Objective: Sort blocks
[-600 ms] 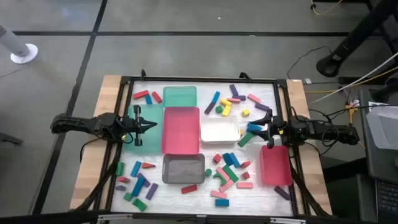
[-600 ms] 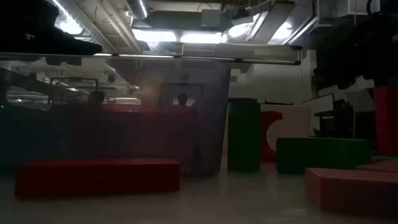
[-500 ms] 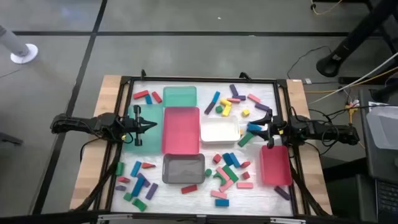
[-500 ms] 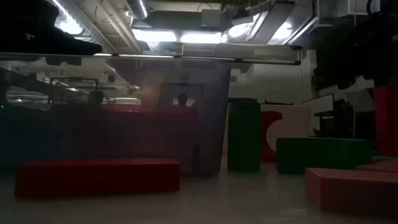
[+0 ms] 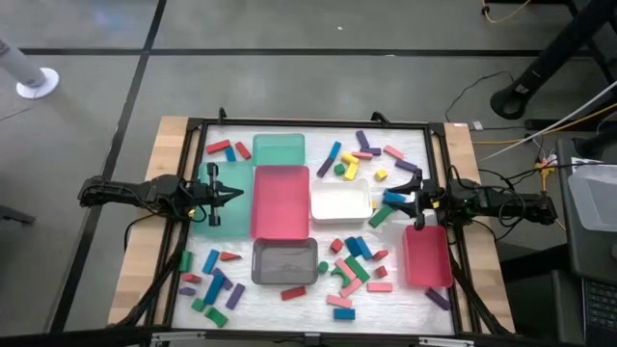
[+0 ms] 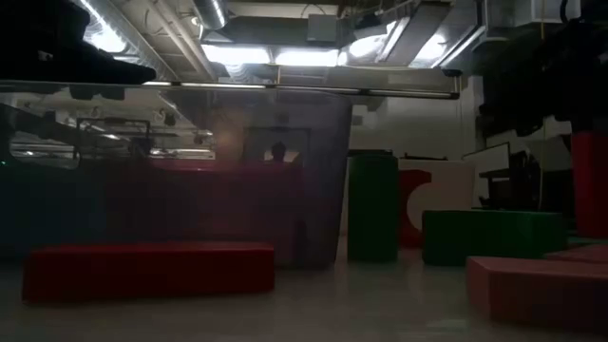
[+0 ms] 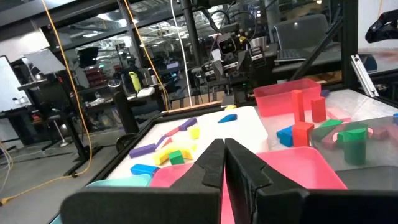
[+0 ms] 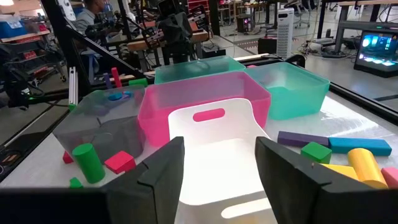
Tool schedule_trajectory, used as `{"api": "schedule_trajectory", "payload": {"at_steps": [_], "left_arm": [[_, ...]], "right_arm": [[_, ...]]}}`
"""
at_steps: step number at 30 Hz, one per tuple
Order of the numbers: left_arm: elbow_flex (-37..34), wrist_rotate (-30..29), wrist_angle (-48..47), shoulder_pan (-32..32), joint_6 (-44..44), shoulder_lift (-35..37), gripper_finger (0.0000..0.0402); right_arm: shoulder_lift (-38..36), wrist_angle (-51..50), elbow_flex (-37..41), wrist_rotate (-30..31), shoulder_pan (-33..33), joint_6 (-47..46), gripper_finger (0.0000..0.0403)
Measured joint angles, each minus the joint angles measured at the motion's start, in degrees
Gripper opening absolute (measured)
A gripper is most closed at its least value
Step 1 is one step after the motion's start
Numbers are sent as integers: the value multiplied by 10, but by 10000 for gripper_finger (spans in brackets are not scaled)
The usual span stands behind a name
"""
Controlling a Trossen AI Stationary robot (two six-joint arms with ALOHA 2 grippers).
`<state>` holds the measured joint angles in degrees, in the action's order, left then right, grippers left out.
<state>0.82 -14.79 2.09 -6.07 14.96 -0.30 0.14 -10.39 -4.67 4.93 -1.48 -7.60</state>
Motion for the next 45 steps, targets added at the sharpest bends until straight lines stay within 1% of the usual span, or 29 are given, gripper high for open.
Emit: {"api": "schedule_trajectory", "payload": {"at_steps": [20,23,30,33,36,40,43,45], "left_arm": [[0,0,2,0,-4,0,1],[0,0,3,0,-19,0,1],[-1,0,16,0,-9,0,1],[-1,2,15,0,-32,0,1],[-1,2,17,0,-78,0,1],[-1,2,59,0,-132,0,1],[-1,2,104,0,-142,0,1],[-1,1,138,0,-135,0,1]], "right_arm": [[0,0,0,5,0,0,198],[0,11,1,5,0,7,198],[0,24,3,6,0,19,198],[0,25,3,5,0,-2,198],[0,26,3,5,0,-15,198],[0,29,2,11,0,-14,198],[0,29,2,29,0,-9,198],[0,30,2,37,0,-6,198]]}}
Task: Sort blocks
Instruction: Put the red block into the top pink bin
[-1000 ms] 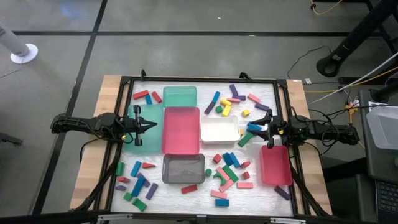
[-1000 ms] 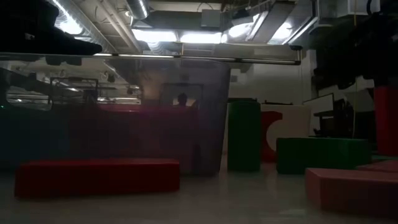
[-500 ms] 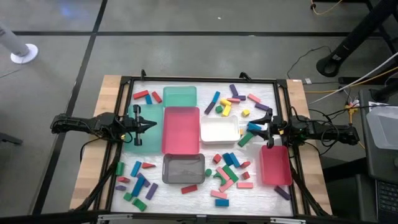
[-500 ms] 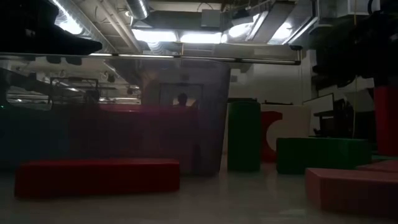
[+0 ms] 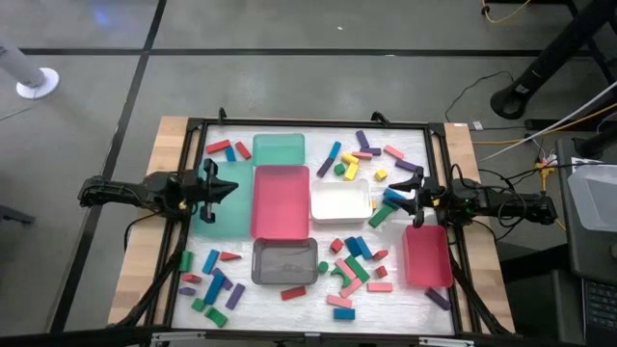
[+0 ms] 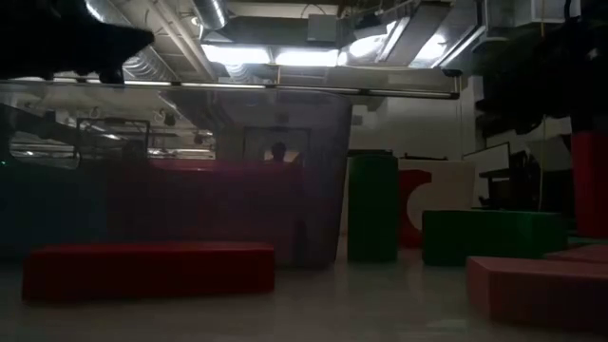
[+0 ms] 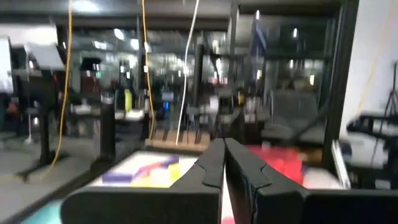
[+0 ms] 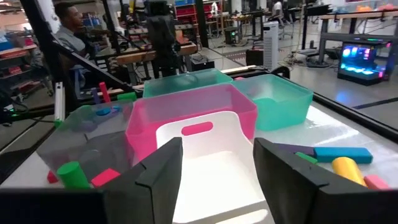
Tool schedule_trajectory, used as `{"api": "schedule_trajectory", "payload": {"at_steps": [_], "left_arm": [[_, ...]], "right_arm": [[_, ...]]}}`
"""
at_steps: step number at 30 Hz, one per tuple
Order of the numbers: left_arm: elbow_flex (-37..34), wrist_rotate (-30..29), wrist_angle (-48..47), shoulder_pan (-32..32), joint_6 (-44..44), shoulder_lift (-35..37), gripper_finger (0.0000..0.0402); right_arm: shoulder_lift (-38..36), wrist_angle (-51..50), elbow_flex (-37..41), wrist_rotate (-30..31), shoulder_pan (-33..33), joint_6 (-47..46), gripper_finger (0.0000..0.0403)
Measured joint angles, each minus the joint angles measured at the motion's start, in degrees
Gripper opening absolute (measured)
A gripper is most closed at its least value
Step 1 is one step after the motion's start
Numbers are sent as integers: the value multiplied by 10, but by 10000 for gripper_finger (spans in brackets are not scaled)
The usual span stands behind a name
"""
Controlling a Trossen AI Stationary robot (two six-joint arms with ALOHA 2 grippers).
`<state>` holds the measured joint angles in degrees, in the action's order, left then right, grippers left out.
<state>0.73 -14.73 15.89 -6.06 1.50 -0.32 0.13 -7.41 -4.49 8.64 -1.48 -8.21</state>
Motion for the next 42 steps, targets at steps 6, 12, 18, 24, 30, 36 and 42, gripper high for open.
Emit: {"api": "schedule_trajectory", "payload": {"at_steps": [6,12,18,24,30,36,42], "left_arm": [[2,-32,78,0,45,-1,1],[77,-6,-33,-5,-8,-61,1],[235,19,-256,-26,-64,-212,1],[366,92,-413,-48,-254,-377,2],[398,139,-404,-58,-343,-498,35],[398,162,-403,-60,-390,-586,118],[398,277,-398,-79,-433,-635,152]], "right_arm": [[0,0,0,9,0,13,198],[0,3,-1,9,0,14,198],[0,21,-1,10,0,9,198],[0,49,-1,10,0,7,198],[0,74,-2,10,0,7,198],[0,80,-2,10,0,6,198],[0,79,-2,10,0,6,198]]}}
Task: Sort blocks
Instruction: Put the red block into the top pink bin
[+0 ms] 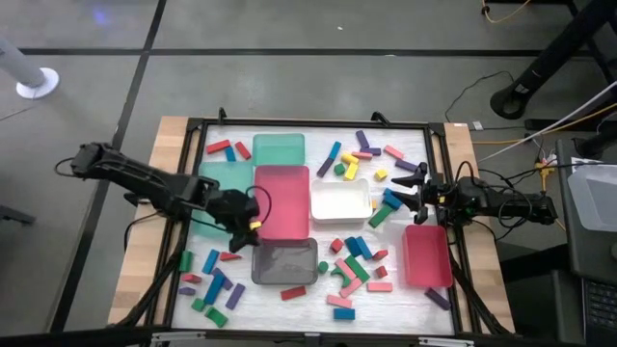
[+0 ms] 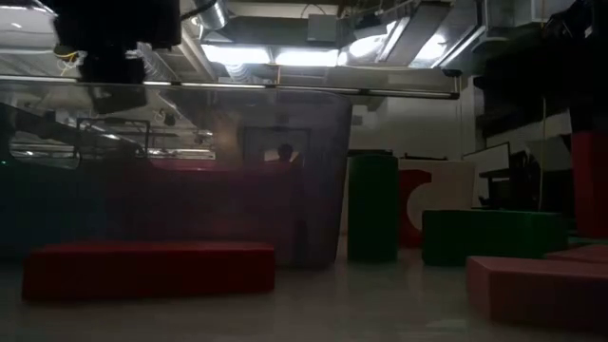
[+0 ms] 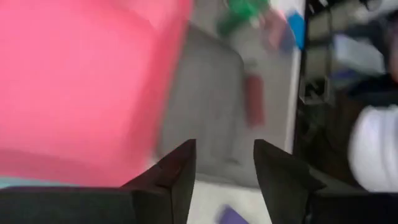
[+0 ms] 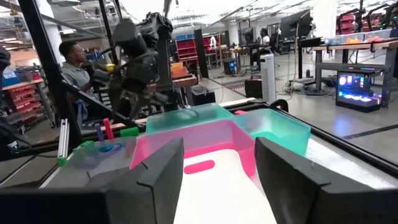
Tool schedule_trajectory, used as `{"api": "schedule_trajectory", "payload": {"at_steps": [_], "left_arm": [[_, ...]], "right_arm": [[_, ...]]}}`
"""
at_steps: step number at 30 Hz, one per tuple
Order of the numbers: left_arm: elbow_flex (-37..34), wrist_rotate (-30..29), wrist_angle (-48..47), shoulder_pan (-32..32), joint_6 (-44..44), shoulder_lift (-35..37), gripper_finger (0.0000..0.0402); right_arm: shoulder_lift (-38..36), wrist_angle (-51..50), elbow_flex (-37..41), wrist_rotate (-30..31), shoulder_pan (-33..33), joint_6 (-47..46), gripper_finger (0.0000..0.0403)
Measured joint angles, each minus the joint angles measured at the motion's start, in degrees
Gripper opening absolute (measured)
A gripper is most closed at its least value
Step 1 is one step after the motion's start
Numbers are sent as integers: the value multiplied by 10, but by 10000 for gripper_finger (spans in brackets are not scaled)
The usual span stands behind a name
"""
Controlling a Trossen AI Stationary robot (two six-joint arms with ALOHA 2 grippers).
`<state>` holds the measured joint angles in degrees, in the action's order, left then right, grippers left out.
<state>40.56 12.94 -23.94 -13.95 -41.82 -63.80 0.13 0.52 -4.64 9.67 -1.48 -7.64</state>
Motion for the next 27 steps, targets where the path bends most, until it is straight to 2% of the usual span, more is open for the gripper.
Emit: {"api": "schedule_trajectory", "payload": {"at_steps": [5,12,18,23,27], "left_arm": [[0,56,-2,-50,-81,-14,148],[0,58,-44,-114,-126,-14,143],[0,4,-55,-159,-82,-34,143],[0,-29,-54,-199,-25,-74,143],[0,-66,-54,-220,-16,-111,143]], "right_arm": [[0,-2,0,0,0,0,198],[0,-3,0,0,0,0,198],[0,-7,0,0,0,0,198],[0,-7,0,0,0,0,198],[0,-7,0,0,0,0,198]]}}
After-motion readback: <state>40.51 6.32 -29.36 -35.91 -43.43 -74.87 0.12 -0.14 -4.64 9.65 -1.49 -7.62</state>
